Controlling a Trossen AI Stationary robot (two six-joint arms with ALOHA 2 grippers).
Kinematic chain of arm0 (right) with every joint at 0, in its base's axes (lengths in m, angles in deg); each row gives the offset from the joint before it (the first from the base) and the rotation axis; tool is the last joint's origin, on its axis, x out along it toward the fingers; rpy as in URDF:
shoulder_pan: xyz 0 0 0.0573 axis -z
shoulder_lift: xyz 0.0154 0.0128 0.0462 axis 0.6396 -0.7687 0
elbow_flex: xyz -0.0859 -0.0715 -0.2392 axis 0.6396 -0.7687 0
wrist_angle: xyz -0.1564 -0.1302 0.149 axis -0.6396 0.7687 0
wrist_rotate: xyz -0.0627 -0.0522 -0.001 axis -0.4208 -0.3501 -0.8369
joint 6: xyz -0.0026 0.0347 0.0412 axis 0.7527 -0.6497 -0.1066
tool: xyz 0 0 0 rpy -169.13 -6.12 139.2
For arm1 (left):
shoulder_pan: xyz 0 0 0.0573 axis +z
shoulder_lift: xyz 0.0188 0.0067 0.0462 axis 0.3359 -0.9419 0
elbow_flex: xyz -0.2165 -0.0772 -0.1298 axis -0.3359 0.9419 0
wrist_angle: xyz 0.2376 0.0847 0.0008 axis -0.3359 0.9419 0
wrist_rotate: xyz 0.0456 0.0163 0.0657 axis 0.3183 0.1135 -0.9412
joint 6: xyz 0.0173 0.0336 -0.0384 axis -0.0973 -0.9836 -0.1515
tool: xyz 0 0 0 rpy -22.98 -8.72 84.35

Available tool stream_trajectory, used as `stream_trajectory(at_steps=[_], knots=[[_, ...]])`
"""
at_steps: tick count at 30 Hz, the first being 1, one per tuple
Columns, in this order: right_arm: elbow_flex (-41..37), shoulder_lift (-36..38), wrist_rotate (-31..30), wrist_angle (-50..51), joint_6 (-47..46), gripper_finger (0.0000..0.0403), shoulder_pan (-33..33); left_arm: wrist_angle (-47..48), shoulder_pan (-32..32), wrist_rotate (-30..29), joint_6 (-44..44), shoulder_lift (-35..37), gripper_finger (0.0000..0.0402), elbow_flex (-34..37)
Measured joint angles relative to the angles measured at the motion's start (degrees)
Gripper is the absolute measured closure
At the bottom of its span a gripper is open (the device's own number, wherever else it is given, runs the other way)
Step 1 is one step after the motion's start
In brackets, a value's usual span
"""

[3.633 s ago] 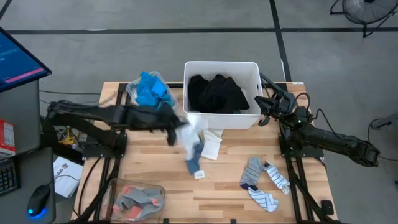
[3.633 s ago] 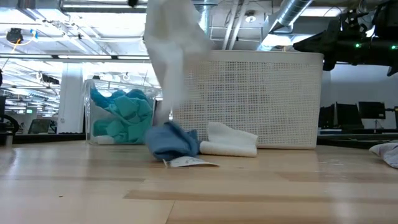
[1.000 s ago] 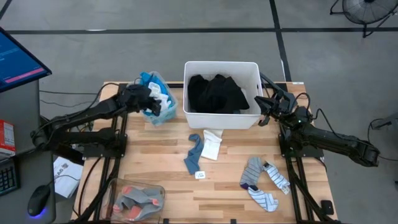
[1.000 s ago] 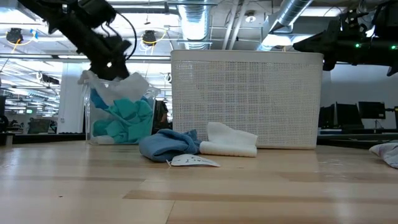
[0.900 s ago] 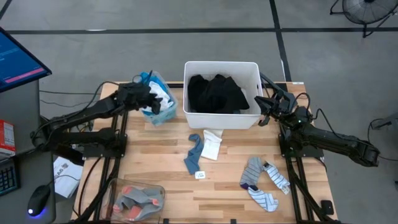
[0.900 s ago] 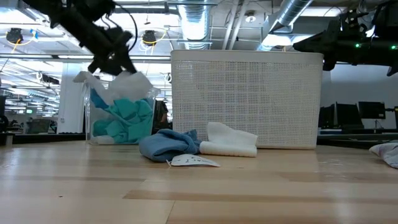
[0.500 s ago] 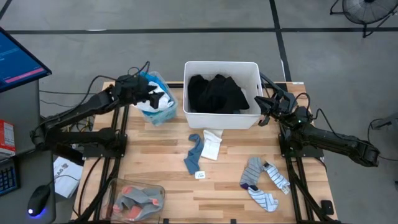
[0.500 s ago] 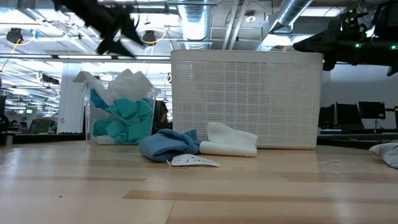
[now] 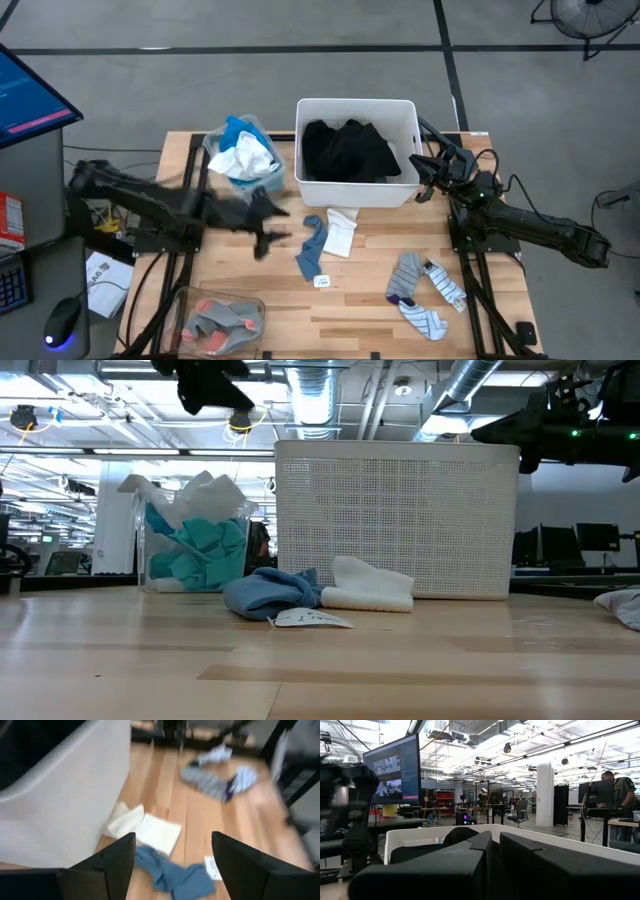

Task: Pick & Place Cloths
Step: Put the blue sock into the transparent bin

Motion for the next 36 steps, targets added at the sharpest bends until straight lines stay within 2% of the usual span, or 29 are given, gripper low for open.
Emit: stream_trajectory(at_steps=[2, 5, 13, 22, 28, 30, 32, 36], knots=[[-0.01, 0.02, 0.01, 0.01, 0.01, 0.0365, 0.01, -1.33, -2.91, -3.23, -0.01, -5.06, 0.0158, 0.00], [0.00, 0.02, 0.00, 0.01, -0.01, 0.0365, -0.01, -5.59, -4.89, -3.82, 1.54, -12.70, 0.0152, 0.02], [0.01, 0.00, 0.02, -0.01, -0.01, 0.0365, -0.01, -19.77, -4.09, -3.24, 2.25, -29.65, 0.0129, 0.02], [-0.01, 0.00, 0.00, 0.01, 0.01, 0.0365, 0.01, -22.75, -2.29, -3.33, 9.42, -41.10, 0.0126, 0.04], [0.00, 0.01, 0.01, 0.01, 0.00, 0.0365, -0.01, -23.50, -2.73, -4.16, 12.44, -44.41, 0.0133, -0.20], [0.00, 0.01, 0.00, 0.01, 0.00, 0.0365, 0.00, -23.32, -2.64, -4.17, 14.77, -44.69, 0.0156, -0.24], [-0.01, 0.00, 0.00, 0.01, -0.01, 0.0365, -0.01, -22.50, -2.54, -4.04, 17.51, -44.70, 0.0198, -0.26], [0.01, 0.00, 0.01, 0.00, -0.01, 0.0365, 0.00, -21.22, -2.48, -2.85, 21.31, -44.76, 0.0337, -0.24]])
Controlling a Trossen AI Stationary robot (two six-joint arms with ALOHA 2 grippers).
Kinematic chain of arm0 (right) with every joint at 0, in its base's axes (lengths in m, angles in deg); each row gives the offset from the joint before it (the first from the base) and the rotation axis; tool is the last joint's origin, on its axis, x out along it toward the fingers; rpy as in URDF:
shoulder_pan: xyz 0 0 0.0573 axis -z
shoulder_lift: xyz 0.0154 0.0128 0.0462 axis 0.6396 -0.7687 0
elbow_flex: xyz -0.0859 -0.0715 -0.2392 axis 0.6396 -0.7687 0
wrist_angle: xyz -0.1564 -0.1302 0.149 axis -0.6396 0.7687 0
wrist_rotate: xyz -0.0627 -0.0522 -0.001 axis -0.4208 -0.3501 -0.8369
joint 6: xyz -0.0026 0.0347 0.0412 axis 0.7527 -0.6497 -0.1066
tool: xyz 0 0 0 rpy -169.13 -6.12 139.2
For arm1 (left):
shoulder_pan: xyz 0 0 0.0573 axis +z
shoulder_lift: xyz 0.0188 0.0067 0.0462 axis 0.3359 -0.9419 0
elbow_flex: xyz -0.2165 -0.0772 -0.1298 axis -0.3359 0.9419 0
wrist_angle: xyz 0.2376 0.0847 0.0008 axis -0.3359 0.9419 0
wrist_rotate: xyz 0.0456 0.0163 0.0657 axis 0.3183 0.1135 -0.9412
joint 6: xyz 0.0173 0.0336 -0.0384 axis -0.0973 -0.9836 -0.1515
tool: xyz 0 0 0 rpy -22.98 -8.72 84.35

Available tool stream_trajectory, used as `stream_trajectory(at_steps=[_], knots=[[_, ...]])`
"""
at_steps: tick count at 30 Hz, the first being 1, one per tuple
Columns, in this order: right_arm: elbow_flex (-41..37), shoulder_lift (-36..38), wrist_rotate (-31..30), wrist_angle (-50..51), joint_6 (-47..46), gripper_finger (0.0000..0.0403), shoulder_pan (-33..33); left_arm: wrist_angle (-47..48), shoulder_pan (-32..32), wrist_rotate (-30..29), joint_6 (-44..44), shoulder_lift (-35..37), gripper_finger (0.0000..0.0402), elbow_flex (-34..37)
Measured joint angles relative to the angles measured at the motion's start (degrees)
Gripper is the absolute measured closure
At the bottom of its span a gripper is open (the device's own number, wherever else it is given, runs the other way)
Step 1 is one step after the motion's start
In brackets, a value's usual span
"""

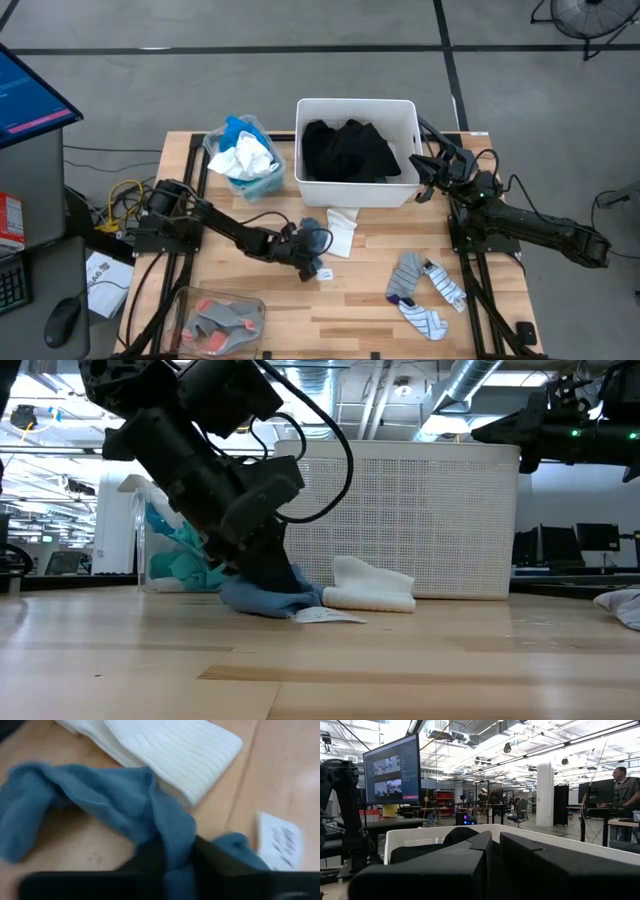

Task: Pick & Place Cloths
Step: Put the blue sock into the transparent bin

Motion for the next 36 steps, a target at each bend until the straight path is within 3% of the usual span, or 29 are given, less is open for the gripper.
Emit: stream_trajectory(at_steps=[2, 6, 11, 17, 22, 29, 33, 36], knots=[[0.00, 0.01, -0.01, 0.00, 0.00, 0.0365, -0.01, -0.01, -0.02, 1.44, 2.02, 0.61, 0.0381, 0.02], [0.00, 0.00, -0.01, 0.00, 0.01, 0.0365, -0.01, 2.13, -0.77, 3.73, 2.93, 5.79, 0.0395, 0.63], [-0.01, 0.01, -0.01, 0.01, 0.00, 0.0365, -0.01, 0.06, -4.79, 3.38, 0.04, 21.70, 0.0400, 0.15], [-0.01, 0.00, 0.01, -0.01, 0.02, 0.0365, 0.00, 2.11, -15.40, 5.97, 2.73, 40.09, 0.0401, 0.24], [-0.01, 0.00, 0.01, -0.01, 0.00, 0.0365, 0.01, 7.80, -27.03, 7.15, 10.85, 49.02, 0.0401, 0.23], [0.01, 0.00, 0.00, -0.01, 0.00, 0.0365, 0.00, 25.32, -39.48, 2.65, 28.43, 50.40, 0.0401, 0.20], [-0.01, 0.02, 0.01, 0.01, 0.00, 0.0365, 0.00, 37.63, -42.15, 2.78, 37.76, 47.23, 0.0401, 0.31], [0.01, 0.02, 0.01, -0.01, 0.02, 0.0365, 0.01, 44.37, -43.33, 6.98, 43.28, 44.34, 0.0401, 0.31]])
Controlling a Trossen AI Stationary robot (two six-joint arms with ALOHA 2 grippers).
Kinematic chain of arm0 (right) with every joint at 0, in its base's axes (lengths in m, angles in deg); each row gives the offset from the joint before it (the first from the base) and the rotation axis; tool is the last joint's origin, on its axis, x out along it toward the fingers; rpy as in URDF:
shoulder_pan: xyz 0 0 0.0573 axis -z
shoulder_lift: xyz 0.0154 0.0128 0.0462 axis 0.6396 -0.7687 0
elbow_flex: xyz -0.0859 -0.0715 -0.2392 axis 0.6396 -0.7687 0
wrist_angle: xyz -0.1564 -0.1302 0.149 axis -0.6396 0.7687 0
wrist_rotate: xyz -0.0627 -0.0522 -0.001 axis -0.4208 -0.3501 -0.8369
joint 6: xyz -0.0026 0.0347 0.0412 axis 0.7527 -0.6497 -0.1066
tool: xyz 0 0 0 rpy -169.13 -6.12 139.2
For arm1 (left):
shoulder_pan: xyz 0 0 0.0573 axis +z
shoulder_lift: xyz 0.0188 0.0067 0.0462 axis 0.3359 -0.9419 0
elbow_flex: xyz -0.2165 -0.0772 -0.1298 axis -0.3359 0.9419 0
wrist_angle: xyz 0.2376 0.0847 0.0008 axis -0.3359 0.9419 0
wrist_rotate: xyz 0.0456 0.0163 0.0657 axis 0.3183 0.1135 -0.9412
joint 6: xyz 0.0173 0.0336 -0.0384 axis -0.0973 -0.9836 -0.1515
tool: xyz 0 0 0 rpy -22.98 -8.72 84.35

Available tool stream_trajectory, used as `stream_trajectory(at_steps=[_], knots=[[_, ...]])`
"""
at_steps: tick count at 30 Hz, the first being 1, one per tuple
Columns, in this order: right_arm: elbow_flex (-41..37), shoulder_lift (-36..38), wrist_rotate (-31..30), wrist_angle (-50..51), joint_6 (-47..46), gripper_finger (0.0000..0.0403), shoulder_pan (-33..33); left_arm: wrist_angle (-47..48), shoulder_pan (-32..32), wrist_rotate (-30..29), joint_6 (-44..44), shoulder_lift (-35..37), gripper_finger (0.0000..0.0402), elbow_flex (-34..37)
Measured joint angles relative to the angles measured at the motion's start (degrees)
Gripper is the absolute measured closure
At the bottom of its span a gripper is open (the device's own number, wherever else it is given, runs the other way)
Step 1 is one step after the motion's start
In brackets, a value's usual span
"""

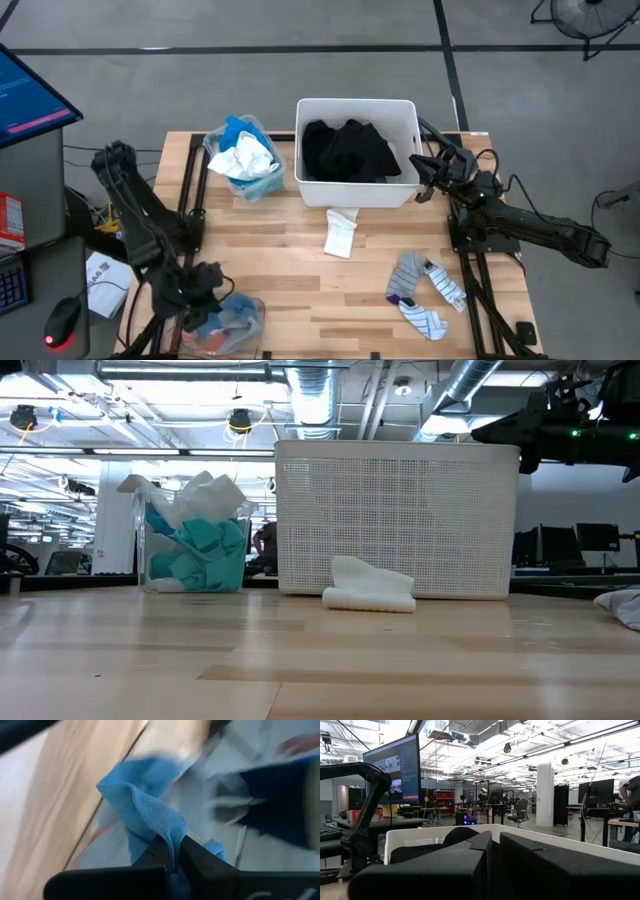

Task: Pick & Place Cloths
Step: Put the blue sock into the transparent bin, then put the white sock into the transparent bin

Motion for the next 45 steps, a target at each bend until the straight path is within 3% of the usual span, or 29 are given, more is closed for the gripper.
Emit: stream_trajectory(at_steps=[7, 12, 16, 21, 29, 32, 34, 36, 40, 42, 45], knots=[[-0.02, -0.01, -0.02, 0.01, 0.00, 0.0365, -0.02, 2.32, -2.25, 11.60, 1.79, -8.71, 0.0401, 0.00], [-0.01, -0.01, -0.01, 0.01, -0.02, 0.0365, -0.02, 2.35, -2.45, 16.41, 2.19, -13.15, 0.0395, 0.00], [-0.01, 0.00, -0.01, 0.01, 0.00, 0.0365, -0.02, 2.38, -2.42, 19.17, 3.17, -13.95, 0.0367, 0.00], [0.00, -0.01, -0.01, 0.02, -0.01, 0.0365, -0.01, 0.69, -2.27, 18.63, 4.27, -12.06, 0.0307, -0.04], [-0.02, 0.00, -0.02, 0.02, -0.02, 0.0365, 0.00, -2.61, -1.57, 5.09, 8.05, -4.32, 0.0195, -0.04], [-0.02, 0.00, 0.00, 0.02, -0.01, 0.0365, 0.00, -5.24, -0.33, -3.82, 14.54, -0.60, 0.0166, -0.04], [-0.02, -0.01, 0.00, 0.00, -0.02, 0.0365, 0.00, -9.61, 1.41, -12.48, 14.45, 1.90, 0.0154, -0.04], [-0.01, -0.02, -0.02, 0.02, -0.02, 0.0365, -0.02, -16.10, 3.90, -22.50, 6.92, 3.65, 0.0150, -0.07], [0.00, -0.01, 0.00, 0.02, -0.02, 0.0365, -0.01, -32.17, 11.00, -38.86, -24.15, 3.87, 0.0151, -0.11], [-0.02, -0.01, 0.00, 0.02, 0.00, 0.0365, -0.02, -40.63, 16.02, -41.49, -39.17, 2.49, 0.0153, -0.15], [-0.02, -0.01, 0.00, 0.02, -0.02, 0.0365, -0.02, -49.02, 25.33, -39.58, -49.40, -0.74, 0.0152, -0.15]])
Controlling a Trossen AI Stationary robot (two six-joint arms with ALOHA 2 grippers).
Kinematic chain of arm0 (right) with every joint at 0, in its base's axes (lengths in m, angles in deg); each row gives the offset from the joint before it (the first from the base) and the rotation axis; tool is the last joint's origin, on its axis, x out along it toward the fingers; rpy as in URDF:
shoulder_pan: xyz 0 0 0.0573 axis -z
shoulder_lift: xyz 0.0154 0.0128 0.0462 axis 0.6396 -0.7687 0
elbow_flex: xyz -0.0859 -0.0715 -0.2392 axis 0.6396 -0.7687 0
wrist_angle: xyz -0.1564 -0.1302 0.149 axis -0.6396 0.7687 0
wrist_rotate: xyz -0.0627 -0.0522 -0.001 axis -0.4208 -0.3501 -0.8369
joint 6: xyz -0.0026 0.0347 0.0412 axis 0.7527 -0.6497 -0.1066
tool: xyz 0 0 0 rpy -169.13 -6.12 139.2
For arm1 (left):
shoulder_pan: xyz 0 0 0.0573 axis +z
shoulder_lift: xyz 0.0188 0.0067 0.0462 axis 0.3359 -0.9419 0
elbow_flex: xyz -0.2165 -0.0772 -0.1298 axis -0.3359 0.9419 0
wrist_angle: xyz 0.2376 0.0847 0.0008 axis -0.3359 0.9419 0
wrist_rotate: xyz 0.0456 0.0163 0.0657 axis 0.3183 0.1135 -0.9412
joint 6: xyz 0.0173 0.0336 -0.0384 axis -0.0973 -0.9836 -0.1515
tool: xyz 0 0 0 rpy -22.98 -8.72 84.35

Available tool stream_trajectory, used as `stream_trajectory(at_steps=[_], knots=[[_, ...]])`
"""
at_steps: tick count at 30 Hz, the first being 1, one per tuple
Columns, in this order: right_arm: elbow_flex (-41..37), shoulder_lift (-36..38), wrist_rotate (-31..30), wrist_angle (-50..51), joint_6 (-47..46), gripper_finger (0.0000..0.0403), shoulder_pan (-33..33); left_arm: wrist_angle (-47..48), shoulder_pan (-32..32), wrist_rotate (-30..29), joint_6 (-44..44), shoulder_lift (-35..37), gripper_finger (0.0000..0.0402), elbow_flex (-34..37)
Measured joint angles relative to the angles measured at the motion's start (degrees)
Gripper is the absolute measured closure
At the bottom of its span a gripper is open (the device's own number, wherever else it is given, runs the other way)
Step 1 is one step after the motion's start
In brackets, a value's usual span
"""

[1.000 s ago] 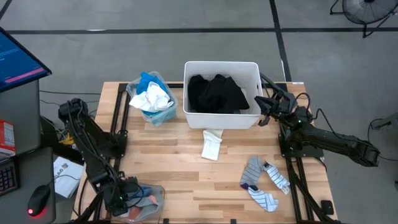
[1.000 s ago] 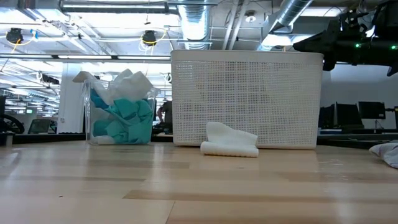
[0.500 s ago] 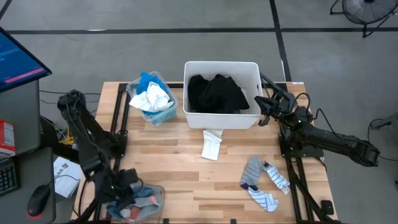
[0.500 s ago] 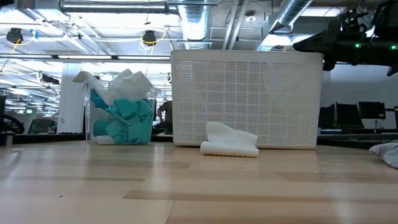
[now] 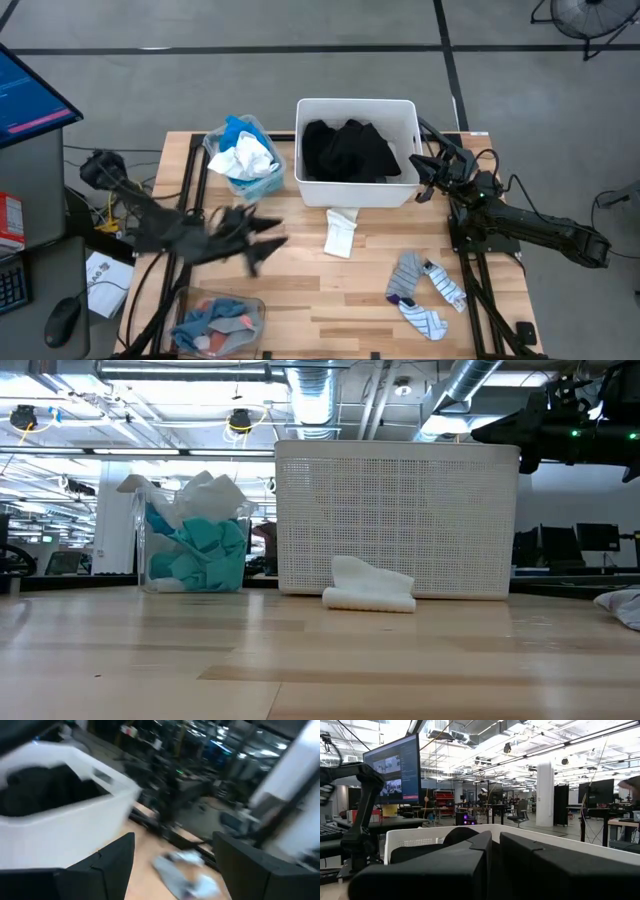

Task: Pick & Place Cloths
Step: Put the white sock into the transparent bin

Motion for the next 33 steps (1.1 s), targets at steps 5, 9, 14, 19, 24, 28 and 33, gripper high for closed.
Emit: stream_trajectory(at_steps=[5, 9, 14, 19, 24, 28, 33], knots=[[0.00, 0.01, -0.01, 0.00, 0.00, 0.0365, 0.01, -3.72, 13.10, 14.36, -5.92, -8.57, 0.0151, 0.00], [0.00, 0.00, -0.01, 0.00, 0.00, 0.0365, 0.01, -3.94, 18.30, 21.71, -6.09, -17.11, 0.0151, 0.02], [0.01, -0.01, 0.00, 0.00, 0.01, 0.0365, 0.01, -7.32, 19.59, 24.46, -9.29, -27.85, 0.0151, -0.05], [0.01, 0.00, 0.00, 0.00, 0.00, 0.0365, 0.01, -9.75, 19.53, 24.50, -17.36, -35.95, 0.0151, -3.27], [0.00, 0.01, 0.00, 0.00, 0.02, 0.0365, 0.02, -10.14, 20.58, 25.05, -21.21, -42.49, 0.0148, -6.52], [0.02, 0.00, -0.01, 0.00, 0.00, 0.0365, 0.00, -10.62, 22.15, 25.03, -20.91, -46.20, 0.0146, -7.23], [0.01, 0.00, 0.00, -0.02, 0.00, 0.0365, 0.01, -10.83, 24.54, 29.17, -16.58, -50.43, 0.0146, -7.21]])
